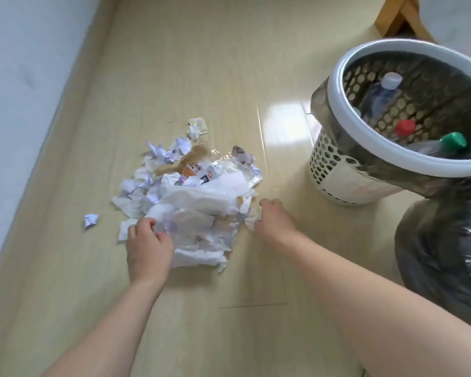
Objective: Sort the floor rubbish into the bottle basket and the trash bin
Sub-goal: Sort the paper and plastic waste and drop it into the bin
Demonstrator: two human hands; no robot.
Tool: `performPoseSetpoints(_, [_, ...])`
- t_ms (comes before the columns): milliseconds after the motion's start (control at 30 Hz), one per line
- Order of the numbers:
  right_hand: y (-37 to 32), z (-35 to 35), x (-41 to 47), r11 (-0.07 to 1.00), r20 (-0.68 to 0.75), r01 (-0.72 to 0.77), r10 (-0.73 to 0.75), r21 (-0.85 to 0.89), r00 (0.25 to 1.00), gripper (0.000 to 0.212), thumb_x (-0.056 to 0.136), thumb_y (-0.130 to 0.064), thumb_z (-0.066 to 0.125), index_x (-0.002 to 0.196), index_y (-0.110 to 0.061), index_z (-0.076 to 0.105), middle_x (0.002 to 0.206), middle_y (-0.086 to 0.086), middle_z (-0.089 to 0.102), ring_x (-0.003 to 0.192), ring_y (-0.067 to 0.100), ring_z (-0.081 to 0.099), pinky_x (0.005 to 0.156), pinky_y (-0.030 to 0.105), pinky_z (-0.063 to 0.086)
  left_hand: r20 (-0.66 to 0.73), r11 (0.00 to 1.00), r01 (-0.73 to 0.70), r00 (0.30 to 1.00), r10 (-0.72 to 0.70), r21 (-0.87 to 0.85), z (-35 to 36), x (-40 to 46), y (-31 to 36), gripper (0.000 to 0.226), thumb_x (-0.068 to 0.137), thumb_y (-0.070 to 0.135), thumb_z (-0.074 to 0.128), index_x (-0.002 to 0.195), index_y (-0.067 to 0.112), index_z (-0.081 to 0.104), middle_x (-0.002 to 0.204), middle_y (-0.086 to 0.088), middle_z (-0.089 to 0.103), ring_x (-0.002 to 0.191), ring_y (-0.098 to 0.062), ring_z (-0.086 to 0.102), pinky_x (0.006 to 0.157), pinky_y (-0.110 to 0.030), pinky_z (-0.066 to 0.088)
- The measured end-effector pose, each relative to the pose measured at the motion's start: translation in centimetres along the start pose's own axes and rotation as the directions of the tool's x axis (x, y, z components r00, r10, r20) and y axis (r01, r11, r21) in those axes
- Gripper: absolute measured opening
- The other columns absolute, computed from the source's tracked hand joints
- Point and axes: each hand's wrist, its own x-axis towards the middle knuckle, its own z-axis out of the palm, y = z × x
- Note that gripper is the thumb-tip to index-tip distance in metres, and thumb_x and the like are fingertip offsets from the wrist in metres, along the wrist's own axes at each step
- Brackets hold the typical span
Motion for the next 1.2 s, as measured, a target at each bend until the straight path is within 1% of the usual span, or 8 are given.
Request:
performPoseSetpoints(133, [-0.6,3.5,2.2,0.992,-0.104,-0.119,0.113,-0.051,0.988,0.027,0.091,-0.005,0.041,0.118,-0.006,0.045,0.126,0.016,0.042,0.110,0.038,0.053,0.076,0.036,0.040,-0.041,0.987,0.135,0.990,-0.132,0.089,-0.5,3.2,-5.5,0.049,0.088,0.004,0.046,0.137,0.008,0.046,0.139,-0.019,0.040,0.117,-0.042,0.048,0.095,-0.045,0.041])
performPoseSetpoints(300, [-0.3,5.7,1.6,0.991,-0.151,-0.131,0.132,0.016,0.980,0.007,0.098,-0.017,0.042,0.096,-0.011,0.045,0.108,0.016,0.060,0.098,0.035,0.059,0.069,0.032,0.037,0.060,0.971,0.117,0.989,-0.133,0.210,0.6,6.0,-8.6,0.054,0.094,0.012,0.045,0.147,0.016,0.036,0.154,-0.008,0.025,0.120,-0.037,0.051,0.094,-0.043,0.043])
performPoseSetpoints(500, [-0.6,8.2,-2.1,0.987,0.024,-0.138,0.136,0.083,0.990,0.011,0.098,-0.022,0.045,0.093,-0.013,0.048,0.103,0.012,0.061,0.086,0.029,0.054,0.068,0.029,0.035,0.024,0.954,0.117,0.991,-0.128,0.277,2.2,3.9,-9.3,0.022,0.096,0.006,0.044,0.114,-0.002,0.053,0.118,-0.026,0.052,0.100,-0.046,0.056,0.076,-0.046,0.041])
performPoseSetpoints(600, [-0.9,8.0,-3.7,0.987,0.159,-0.110,0.091,0.115,0.983,0.011,0.097,-0.024,0.047,0.091,-0.016,0.051,0.102,0.011,0.063,0.092,0.029,0.059,0.068,0.027,0.037,0.181,0.957,0.111,0.970,-0.163,0.267,2.0,0.1,-8.8,0.017,0.093,0.005,0.047,0.106,0.001,0.057,0.110,-0.024,0.059,0.102,-0.042,0.057,0.079,-0.042,0.044])
performPoseSetpoints(700, [-0.2,4.3,-6.6,0.979,0.159,-0.088,0.059,0.181,0.986,0.017,0.097,-0.030,0.052,0.088,-0.016,0.054,0.085,0.005,0.061,0.076,0.024,0.056,0.060,0.026,0.035,0.375,0.977,0.085,0.914,-0.155,0.197,0.7,-4.9,-6.0,0.012,0.093,0.010,0.048,0.085,0.008,0.056,0.090,-0.013,0.064,0.082,-0.034,0.058,0.064,-0.034,0.041])
performPoseSetpoints(867, [2.6,-4.7,-11.1,0.965,0.106,-0.063,0.037,0.255,0.994,0.023,0.084,-0.029,0.065,0.071,-0.010,0.059,0.062,0.000,0.057,0.054,0.017,0.051,0.055,0.025,0.040,0.469,1.000,0.009,0.883,-0.005,-0.006,-0.7,-10.6,2.7,0.017,0.091,0.012,0.048,0.075,0.014,0.053,0.065,0.005,0.054,0.060,-0.018,0.047,0.052,-0.027,0.033])
performPoseSetpoints(1033, [7.1,-12.8,-15.3,0.923,0.029,-0.035,0.026,0.382,0.999,0.031,0.084,-0.038,0.067,0.075,-0.009,0.063,0.060,-0.005,0.061,0.054,0.009,0.054,0.056,0.024,0.044,0.541,0.982,-0.148,0.819,0.189,-0.119,-1.0,-12.9,12.1,0.016,0.094,0.023,0.054,0.079,0.018,0.056,0.065,0.005,0.053,0.061,-0.016,0.047,0.057,-0.028,0.037])
performPoseSetpoints(1200, [13.9,-22.0,-18.0,0.906,-0.129,-0.086,0.153,0.415,0.980,0.011,0.088,-0.025,0.067,0.081,-0.017,0.066,0.074,0.002,0.069,0.064,0.014,0.062,0.065,0.034,0.055,0.547,0.919,-0.219,0.749,0.374,-0.329,-0.8,-14.3,22.1,0.020,0.092,0.035,0.058,0.073,0.028,0.056,0.061,0.008,0.055,0.062,-0.015,0.055,0.061,-0.030,0.045])
